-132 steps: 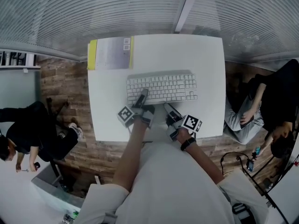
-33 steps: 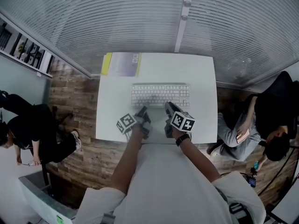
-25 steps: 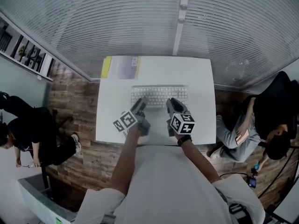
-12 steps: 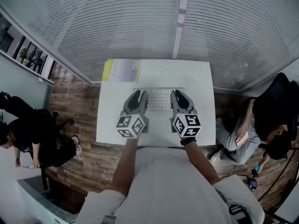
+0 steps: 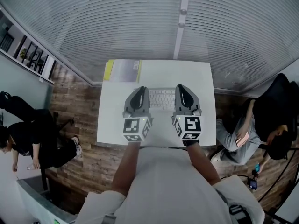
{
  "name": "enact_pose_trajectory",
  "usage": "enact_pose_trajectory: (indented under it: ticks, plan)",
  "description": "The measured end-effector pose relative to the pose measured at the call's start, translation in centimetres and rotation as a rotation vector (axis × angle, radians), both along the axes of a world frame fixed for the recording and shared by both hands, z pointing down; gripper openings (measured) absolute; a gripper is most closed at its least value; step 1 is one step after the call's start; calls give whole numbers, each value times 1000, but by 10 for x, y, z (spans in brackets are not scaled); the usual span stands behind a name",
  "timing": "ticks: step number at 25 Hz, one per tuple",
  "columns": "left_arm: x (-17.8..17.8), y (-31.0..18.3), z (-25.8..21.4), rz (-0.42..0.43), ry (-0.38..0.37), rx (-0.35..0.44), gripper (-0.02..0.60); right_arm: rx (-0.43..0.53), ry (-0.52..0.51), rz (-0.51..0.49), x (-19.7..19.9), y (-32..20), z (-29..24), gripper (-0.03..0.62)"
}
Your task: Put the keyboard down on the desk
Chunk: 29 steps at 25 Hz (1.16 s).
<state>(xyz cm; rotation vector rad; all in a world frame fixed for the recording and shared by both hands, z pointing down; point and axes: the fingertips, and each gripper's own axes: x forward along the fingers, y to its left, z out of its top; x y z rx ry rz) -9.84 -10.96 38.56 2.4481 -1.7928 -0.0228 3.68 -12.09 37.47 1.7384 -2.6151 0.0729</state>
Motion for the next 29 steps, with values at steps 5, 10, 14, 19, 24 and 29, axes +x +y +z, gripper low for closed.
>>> enact_pose_trajectory:
  ticks: [5,10,14,19,24,29]
  plan:
    - [0,6,-18,10,9,48,14,38,21,-5,-5,5,-16,11]
    - [0,6,-12,28,-23,27,12,52,31,7,-9,6,-19,11]
    - [-1,9,-9,32,-3,15,12,37,32,-1,-14,7,-14,11]
    - [-3,10,-5,26,15,1,12,23,47,-13,-17,8,-8,11]
    - [-6,7,-2,20,19,-4,12,13,61,-10,-18,6,-5,11]
    - [-5,-3,-1,22,-13,12,12,15,70,2,-18,-4,-2,9]
